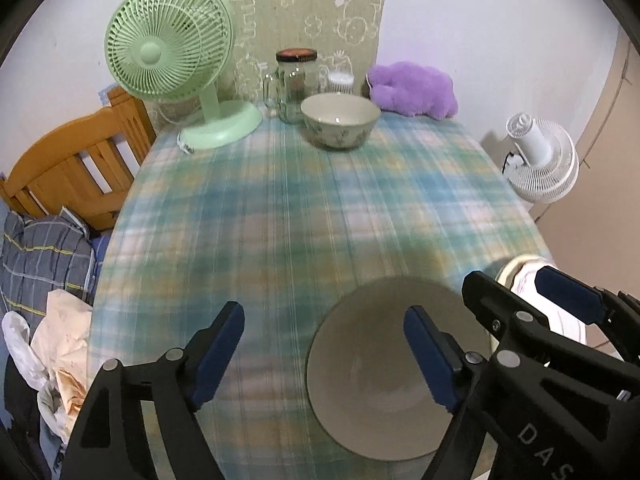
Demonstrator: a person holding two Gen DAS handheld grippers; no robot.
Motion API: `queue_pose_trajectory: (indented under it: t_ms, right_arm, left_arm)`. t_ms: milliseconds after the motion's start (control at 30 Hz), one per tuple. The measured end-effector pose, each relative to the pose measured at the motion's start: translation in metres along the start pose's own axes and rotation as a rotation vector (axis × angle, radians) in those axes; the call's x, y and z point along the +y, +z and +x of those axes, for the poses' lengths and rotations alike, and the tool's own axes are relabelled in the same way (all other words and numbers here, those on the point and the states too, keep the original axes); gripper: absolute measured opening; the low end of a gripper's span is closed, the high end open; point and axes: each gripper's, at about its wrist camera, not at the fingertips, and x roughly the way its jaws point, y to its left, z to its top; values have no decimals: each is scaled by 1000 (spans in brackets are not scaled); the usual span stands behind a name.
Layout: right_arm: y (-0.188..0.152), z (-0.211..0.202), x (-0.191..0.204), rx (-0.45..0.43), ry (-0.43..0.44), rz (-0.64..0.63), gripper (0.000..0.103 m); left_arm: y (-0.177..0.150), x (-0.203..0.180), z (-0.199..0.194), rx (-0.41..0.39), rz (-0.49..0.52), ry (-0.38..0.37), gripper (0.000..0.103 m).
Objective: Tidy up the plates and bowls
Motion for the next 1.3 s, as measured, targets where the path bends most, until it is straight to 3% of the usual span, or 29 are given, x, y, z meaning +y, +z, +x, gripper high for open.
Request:
queue_pose_trajectory:
  t_ms: [467, 833, 1100, 1300]
  right_arm:
    - [87, 15, -26, -82, 72, -87, 64]
    - [167, 66, -41, -118, 149, -130, 64]
    - [219, 110, -41, -117, 180, -115, 64]
    - [241, 144, -31, -100, 190, -134, 64]
  left_arm:
    - [81, -25, 16, -83, -110, 111, 86]
    - [149, -37, 60, -111, -186, 213, 85]
    - [195, -40, 95, -131, -166, 238, 85]
    - [211, -28, 128, -105, -198, 245, 84]
